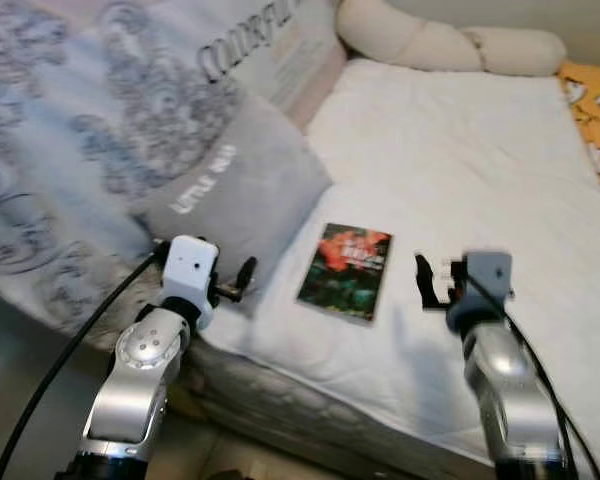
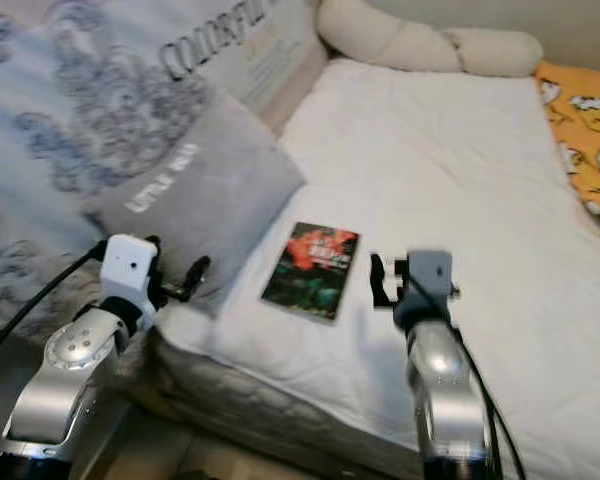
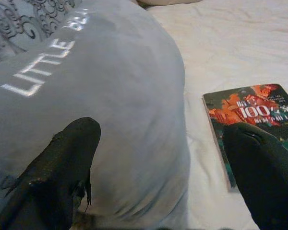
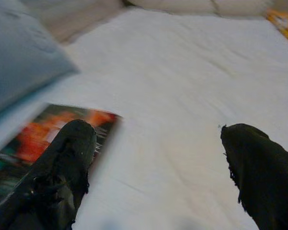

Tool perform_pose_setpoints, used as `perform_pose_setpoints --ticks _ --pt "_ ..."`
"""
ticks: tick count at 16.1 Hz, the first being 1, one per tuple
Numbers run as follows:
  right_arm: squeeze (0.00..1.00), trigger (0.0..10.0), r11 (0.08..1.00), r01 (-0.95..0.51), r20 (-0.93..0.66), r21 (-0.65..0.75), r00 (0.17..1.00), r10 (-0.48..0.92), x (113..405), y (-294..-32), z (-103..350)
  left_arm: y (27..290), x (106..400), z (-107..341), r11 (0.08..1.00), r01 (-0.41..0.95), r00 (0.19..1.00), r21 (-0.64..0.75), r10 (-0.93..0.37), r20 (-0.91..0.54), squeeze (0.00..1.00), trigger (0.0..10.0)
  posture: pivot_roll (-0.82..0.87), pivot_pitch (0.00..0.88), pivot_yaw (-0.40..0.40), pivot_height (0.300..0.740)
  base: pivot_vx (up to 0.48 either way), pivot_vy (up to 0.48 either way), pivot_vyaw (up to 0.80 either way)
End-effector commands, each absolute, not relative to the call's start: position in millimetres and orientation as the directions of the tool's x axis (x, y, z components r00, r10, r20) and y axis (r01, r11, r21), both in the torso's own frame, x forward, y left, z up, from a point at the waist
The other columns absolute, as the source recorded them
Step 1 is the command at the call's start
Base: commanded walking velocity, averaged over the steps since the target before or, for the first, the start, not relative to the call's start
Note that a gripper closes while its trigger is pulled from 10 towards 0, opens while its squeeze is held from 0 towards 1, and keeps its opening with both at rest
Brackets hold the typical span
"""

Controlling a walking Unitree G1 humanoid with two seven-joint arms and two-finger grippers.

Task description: Clean up the room

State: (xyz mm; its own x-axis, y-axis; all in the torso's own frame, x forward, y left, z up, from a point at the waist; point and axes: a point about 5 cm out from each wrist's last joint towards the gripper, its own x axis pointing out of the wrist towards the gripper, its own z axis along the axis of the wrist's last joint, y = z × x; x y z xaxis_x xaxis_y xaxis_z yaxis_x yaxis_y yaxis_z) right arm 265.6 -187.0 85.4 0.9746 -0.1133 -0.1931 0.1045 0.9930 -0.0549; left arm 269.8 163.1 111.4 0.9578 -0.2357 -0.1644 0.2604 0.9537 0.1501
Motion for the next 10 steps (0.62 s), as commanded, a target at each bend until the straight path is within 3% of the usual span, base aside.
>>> perform_pose_setpoints --ticks 1,3,10 --pt "1.0 10.0 0.984 0.167 -0.211 -0.063 0.961 -0.176 261 -193 88 164 268 114 0.959 0.241 0.963 0.149 -0.217 -0.157 0.24 10.0 0.01 0.0 0.027 0.74 0.0 -0.416 0.0" --pt "1.0 10.0 0.977 0.157 -0.179 -0.146 0.967 -0.182 260 -192 90 167 267 113 0.956 0.236 0.964 0.172 -0.208 -0.169 0.24 10.0 0.01 0.0 0.028 0.74 0.0 -0.418 0.0" --pt "1.0 10.0 0.981 0.154 -0.184 -0.121 0.967 -0.175 261 -188 96 164 268 113 0.961 0.221 0.967 0.167 -0.194 -0.165 0.24 10.0 0.01 0.0 0.02 0.74 0.0 -0.417 0.0"
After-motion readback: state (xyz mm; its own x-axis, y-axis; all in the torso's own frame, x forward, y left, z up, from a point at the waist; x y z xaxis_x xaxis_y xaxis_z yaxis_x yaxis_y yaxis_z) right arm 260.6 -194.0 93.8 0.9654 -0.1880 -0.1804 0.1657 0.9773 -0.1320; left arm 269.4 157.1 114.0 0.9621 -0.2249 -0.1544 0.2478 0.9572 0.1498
